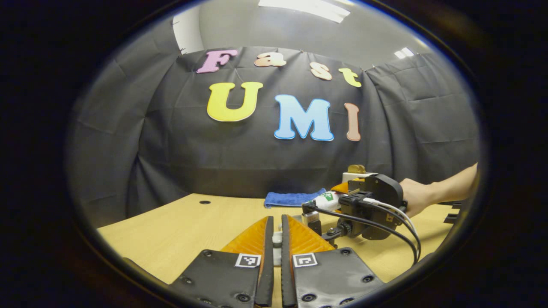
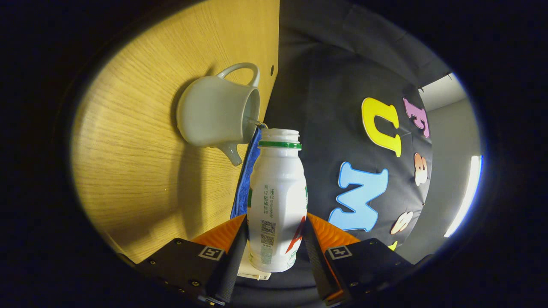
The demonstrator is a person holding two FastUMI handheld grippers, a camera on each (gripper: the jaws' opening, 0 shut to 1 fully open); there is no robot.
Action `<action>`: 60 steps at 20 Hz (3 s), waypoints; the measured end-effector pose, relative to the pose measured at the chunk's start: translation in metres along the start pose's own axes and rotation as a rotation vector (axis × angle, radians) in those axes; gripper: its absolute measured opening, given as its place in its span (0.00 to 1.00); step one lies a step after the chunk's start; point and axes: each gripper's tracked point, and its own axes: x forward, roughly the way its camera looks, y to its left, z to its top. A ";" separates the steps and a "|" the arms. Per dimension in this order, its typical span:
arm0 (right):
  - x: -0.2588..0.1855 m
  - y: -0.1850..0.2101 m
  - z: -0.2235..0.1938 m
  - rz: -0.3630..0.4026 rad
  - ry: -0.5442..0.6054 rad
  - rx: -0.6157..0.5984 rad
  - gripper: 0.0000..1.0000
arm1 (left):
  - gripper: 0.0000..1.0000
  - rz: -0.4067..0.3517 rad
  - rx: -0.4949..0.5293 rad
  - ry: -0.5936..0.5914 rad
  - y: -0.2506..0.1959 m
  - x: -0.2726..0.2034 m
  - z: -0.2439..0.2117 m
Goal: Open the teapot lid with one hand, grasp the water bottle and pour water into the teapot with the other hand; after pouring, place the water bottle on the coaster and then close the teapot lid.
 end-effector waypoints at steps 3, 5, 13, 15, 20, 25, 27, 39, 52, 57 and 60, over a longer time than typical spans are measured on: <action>0.002 -0.001 -0.001 -0.003 -0.001 -0.009 0.72 | 0.17 0.000 0.001 0.000 0.000 0.000 -0.001; 0.002 -0.002 -0.002 -0.002 -0.001 -0.009 0.72 | 0.17 0.001 0.001 0.001 0.001 0.000 0.000; 0.005 -0.004 -0.003 -0.007 -0.007 -0.013 0.72 | 0.17 0.002 0.003 0.005 0.001 0.000 -0.001; 0.006 -0.004 -0.003 -0.005 -0.013 -0.008 0.72 | 0.17 -0.001 0.001 0.007 0.000 0.000 -0.002; 0.008 0.000 -0.002 0.037 -0.034 0.081 0.72 | 0.17 -0.001 -0.007 0.009 0.001 0.001 -0.002; 0.007 0.003 0.003 0.063 -0.060 0.182 0.73 | 0.17 -0.005 -0.010 0.018 -0.001 0.002 -0.006; 0.007 0.004 0.004 0.076 -0.066 0.235 0.72 | 0.17 -0.007 -0.014 0.022 -0.001 0.003 -0.008; -0.022 -0.019 -0.024 0.138 -0.090 0.875 0.72 | 0.17 -0.026 -0.049 0.042 -0.014 0.016 -0.013; -0.131 -0.012 -0.111 0.155 -0.086 1.566 0.72 | 0.18 -0.123 -0.039 0.064 -0.069 0.122 -0.001; -0.145 -0.008 -0.129 0.133 -0.084 1.620 0.72 | 0.17 -0.126 -0.044 0.102 -0.076 0.167 -0.012; -0.143 -0.005 -0.135 0.134 -0.077 1.625 0.72 | 0.13 -0.081 -0.024 0.139 -0.070 0.188 -0.029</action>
